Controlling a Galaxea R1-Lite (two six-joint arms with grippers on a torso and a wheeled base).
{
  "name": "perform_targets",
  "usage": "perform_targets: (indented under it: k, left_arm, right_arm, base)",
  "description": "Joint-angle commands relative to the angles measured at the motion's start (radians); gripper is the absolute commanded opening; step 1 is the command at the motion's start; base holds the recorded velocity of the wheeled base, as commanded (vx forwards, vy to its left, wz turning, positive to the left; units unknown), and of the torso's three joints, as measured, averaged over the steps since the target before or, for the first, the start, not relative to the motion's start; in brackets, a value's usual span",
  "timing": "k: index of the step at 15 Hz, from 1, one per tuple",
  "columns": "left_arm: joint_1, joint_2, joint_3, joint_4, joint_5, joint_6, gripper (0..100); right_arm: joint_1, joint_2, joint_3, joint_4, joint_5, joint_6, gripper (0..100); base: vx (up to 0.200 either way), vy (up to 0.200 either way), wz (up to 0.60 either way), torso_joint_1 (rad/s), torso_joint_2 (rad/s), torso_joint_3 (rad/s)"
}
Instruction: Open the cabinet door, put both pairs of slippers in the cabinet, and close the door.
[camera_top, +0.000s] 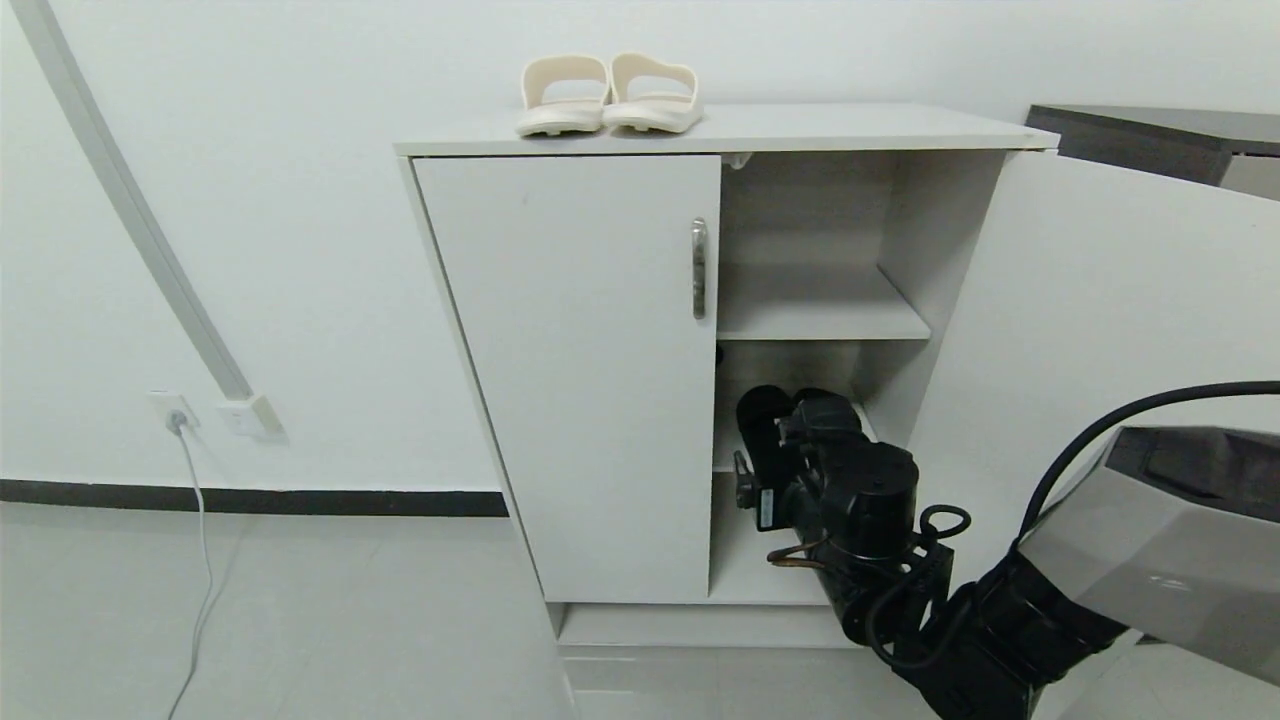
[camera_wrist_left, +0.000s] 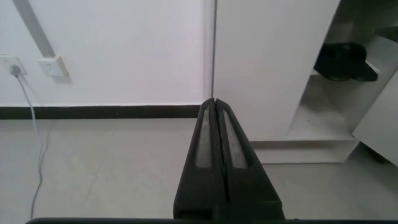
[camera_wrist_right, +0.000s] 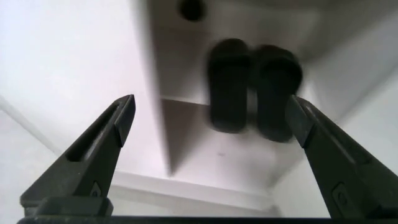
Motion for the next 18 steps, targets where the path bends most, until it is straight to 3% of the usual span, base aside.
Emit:
perform_targets:
  k: [1,9,18]
  left_arm:
    - [0.000,0.001,0.000,0.000,0.002,0.000,0]
    - [0.000,0.002,0.000,-0.001,0.002,-0.005,0]
    - [0.000,0.001,0.000,-0.001,0.002,-0.005,0]
  right_arm:
    - [0.001,0.003,0.001,-0.001,0.000,0.000,100]
    - [0.001,0.004,0.004,-0.018,-0.012,-0.002,100]
    - [-0.001,0.014,0.084,-0.132,-0.005,-0.060,100]
  base:
    - [0.000,0.200,0.00,-0.007,0.00,0.002]
    - [0.000,0.200,0.00,0.003,0.00,0.002]
    - [0.000,0.000,0.00,0.000,0.00,0.000]
